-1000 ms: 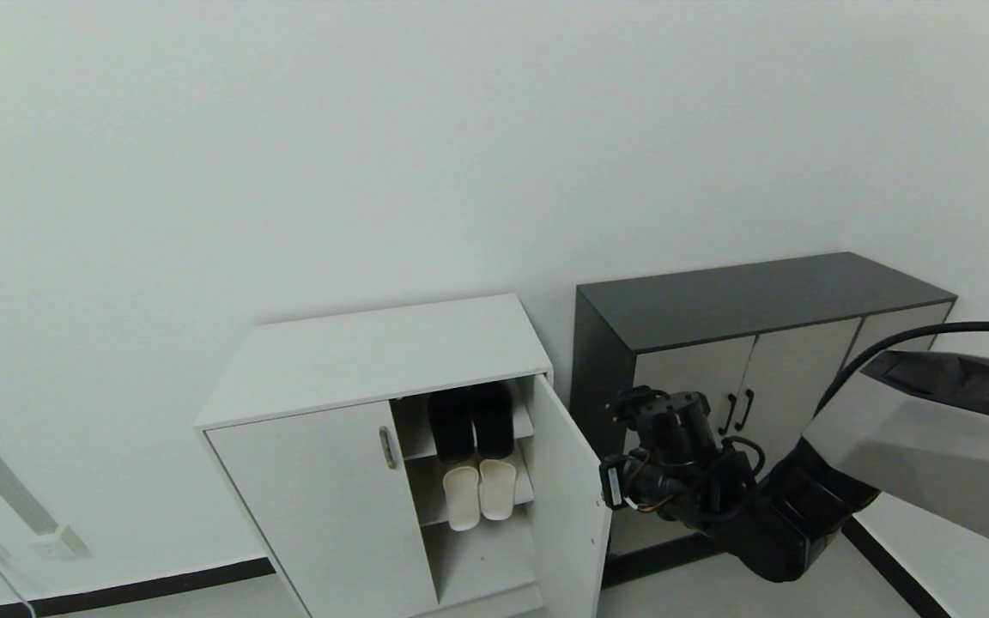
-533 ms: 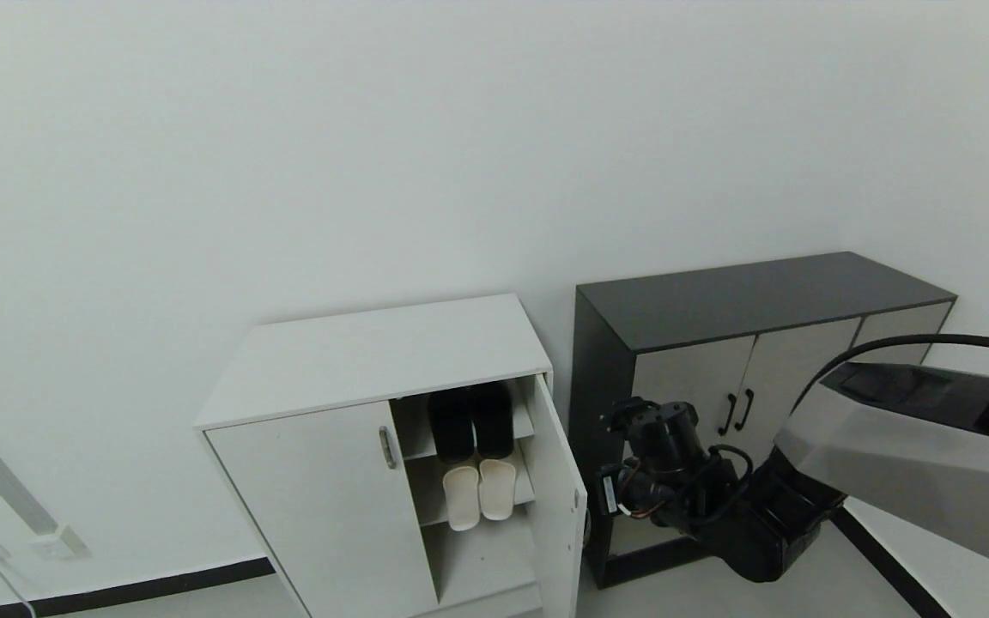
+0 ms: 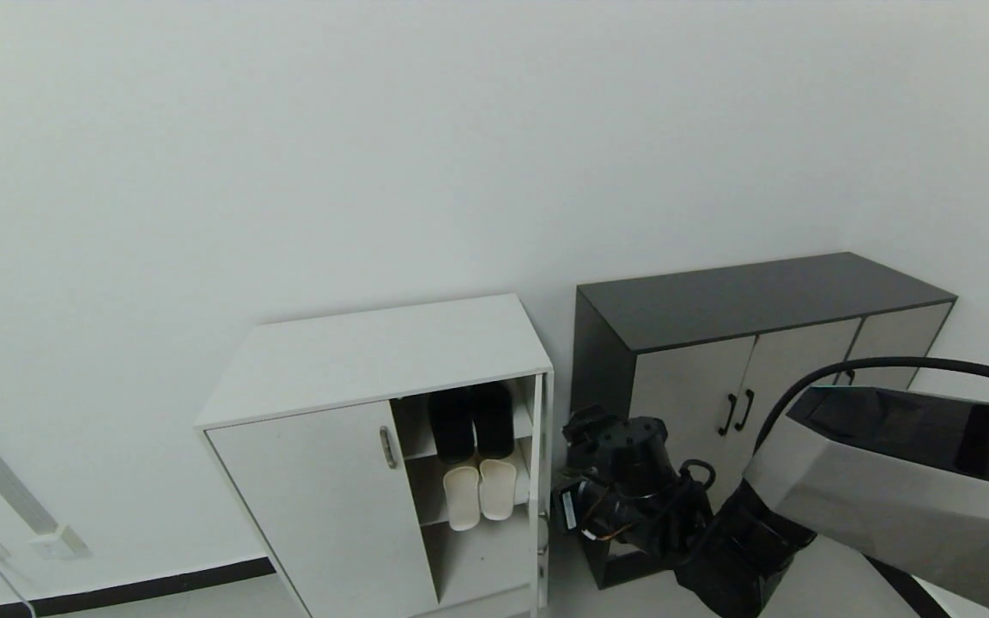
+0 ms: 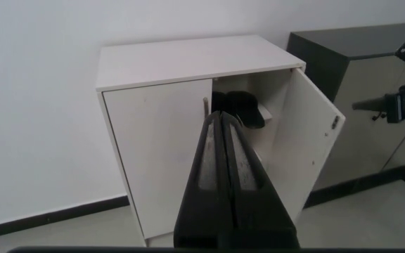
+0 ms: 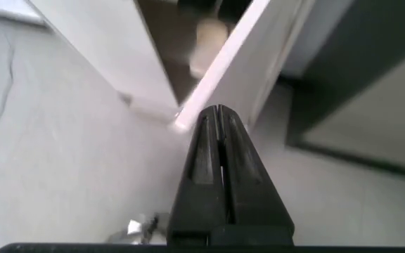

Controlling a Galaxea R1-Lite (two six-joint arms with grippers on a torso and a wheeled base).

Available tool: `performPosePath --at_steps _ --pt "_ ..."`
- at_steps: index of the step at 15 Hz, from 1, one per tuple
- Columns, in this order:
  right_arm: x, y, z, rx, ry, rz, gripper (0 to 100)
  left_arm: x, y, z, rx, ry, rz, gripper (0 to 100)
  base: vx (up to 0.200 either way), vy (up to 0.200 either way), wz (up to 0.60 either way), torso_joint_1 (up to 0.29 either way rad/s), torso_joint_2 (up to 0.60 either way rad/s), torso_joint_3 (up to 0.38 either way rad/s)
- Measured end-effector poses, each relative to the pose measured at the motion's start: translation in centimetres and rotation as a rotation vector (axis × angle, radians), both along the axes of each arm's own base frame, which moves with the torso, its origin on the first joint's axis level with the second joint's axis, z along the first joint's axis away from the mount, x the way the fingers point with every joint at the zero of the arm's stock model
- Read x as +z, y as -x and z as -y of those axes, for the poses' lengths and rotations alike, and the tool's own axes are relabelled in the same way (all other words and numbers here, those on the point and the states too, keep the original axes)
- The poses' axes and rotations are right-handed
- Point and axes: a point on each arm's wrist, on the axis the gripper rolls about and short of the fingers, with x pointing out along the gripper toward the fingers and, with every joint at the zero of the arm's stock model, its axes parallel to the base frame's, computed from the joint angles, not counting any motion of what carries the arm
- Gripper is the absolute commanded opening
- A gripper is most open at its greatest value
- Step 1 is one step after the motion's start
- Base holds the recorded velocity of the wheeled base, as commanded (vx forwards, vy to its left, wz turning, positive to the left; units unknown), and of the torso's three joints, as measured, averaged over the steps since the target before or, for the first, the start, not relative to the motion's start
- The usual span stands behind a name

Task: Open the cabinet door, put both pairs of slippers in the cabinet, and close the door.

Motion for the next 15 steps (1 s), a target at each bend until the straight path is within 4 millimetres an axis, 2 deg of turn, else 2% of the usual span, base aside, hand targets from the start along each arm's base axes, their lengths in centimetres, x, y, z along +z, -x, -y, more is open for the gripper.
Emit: performPosePath --at_steps 3,4,12,15 --pt "0.6 -1.1 1.8 -0.035 0.021 0.031 0 0.0 0.0 0.0 0.0 0.001 0.0 0 0.0 0.0 0.0 0.0 0.0 0.0" --pt "0.9 -1.2 2.1 -0.042 0.018 0.036 0 0.0 0.0 0.0 -0.001 0.001 0.0 0 0.0 0.0 0.6 -0.002 0.0 0.002" --pt "1.1 -0.8 2.4 -0.037 0.02 0.03 0 0.0 0.0 0.0 0.0 0.001 0.0 0 0.0 0.0 0.6 0.005 0.0 0.002" --pt "1.0 -0.8 2.5 -0.049 0.03 0.032 0 0.0 0.0 0.0 0.0 0.001 0.0 0 0.0 0.0 0.0 0.0 0.0 0.0"
